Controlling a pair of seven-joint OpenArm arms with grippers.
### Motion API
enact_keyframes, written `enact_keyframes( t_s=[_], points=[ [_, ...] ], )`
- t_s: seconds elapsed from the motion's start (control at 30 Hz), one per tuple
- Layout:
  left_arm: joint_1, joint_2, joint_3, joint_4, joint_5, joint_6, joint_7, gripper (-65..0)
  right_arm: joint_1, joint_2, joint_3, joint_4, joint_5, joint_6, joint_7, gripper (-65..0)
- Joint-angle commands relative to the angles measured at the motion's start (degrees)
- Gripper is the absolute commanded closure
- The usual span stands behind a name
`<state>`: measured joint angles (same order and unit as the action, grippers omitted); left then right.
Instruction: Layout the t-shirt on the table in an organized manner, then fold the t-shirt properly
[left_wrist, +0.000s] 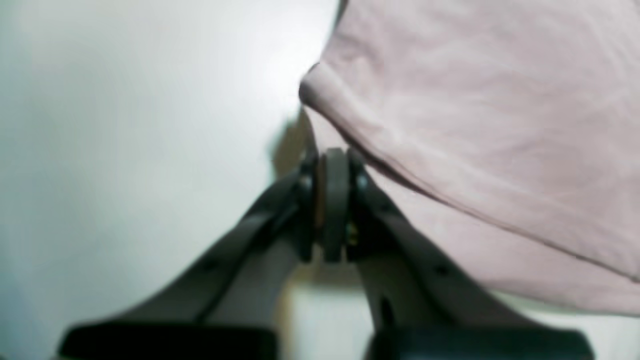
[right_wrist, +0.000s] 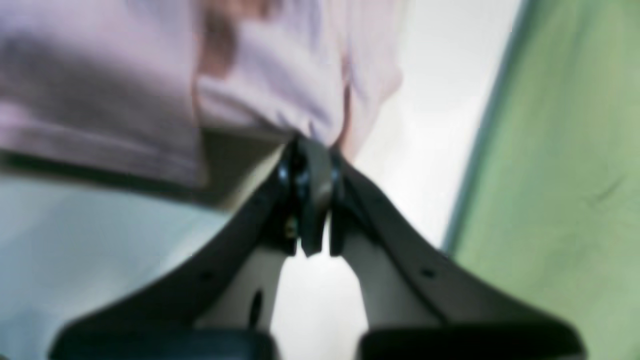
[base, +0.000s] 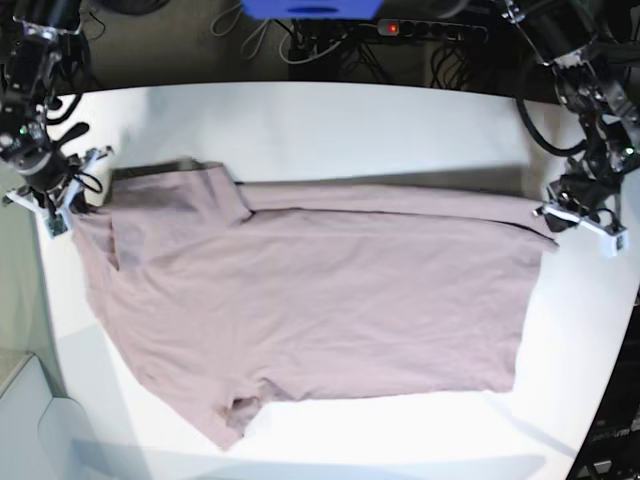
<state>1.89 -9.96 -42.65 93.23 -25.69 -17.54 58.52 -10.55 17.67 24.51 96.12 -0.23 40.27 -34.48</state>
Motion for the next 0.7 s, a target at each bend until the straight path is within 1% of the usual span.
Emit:
enact_keyframes(
  t_s=[0.0, 0.1, 0.13, 0.17, 0.23, 0.33, 0.37, 0.43, 0.5, 0.53, 0.6, 0.67],
  points=[
    [-1.0, -1.3, -1.1, 3.1, -0.1, 0.1, 0.2, -0.3, 0.1, 1.3, 0.4, 3.2, 0.7, -0.3, 1.6, 0.0],
    [-4.0, -1.4, -1.9, 6.1, -0.1, 0.1, 3.0, -0.3, 0.0, 1.4, 0.3, 6.7, 0.6, -0.3, 1.6, 0.0],
    [-5.5, -2.0, -2.0, 6.0, 0.0, 0.1, 3.5, -0.3, 0.5, 1.4, 0.1, 7.4, 0.6, -0.3, 1.6, 0.0],
    [-7.0, -3.1, -1.9, 5.8, 0.0, 0.1, 3.7, -0.3, 1.3, 2.2, 0.0, 7.7, 0.6, -0.3, 1.6, 0.0],
    [-10.0, -3.6, -1.7, 3.3, 0.0, 0.1, 3.9, -0.3, 3.8, 3.4, -0.6, 7.1, 0.6, -0.3, 1.2, 0.0],
    [-16.0, -4.2, -1.6, -5.2, 0.4, 0.1, 3.7, -0.3, 9.8, 5.3, -4.2, 3.9, 0.6, -0.3, -1.1, 0.0],
    [-18.1, -5.1, -1.6, -9.1, 0.4, 0.1, 3.6, -0.3, 12.1, 5.9, -6.2, 1.5, 0.6, -0.3, -2.3, 0.0],
    [-22.4, -6.9, -1.5, -18.8, 0.4, 0.5, 3.7, -0.3, 17.2, 8.0, -11.0, -3.6, 0.6, -0.3, -6.6, 0.0],
    [-25.5, -8.1, -1.5, -26.3, 0.4, 0.5, 3.9, -0.3, 20.3, 10.3, -15.1, -6.9, 0.6, -0.3, -10.8, 0.0],
    [-26.5, -8.8, -1.5, -29.1, 0.3, 0.4, 3.9, -0.3, 21.4, 11.0, -16.9, -7.8, 0.6, -0.3, -12.0, 0.0],
    [-27.1, -9.2, -1.5, -29.9, 0.4, 0.4, 3.9, -0.3, 21.4, 11.6, -17.6, -7.8, 0.6, -0.3, -13.2, 0.0],
    [-26.3, -9.4, -0.7, -29.9, 0.4, 0.4, 3.4, -0.3, 20.5, 11.8, -17.6, -7.8, 0.6, -0.3, -13.2, 0.0]
  ],
)
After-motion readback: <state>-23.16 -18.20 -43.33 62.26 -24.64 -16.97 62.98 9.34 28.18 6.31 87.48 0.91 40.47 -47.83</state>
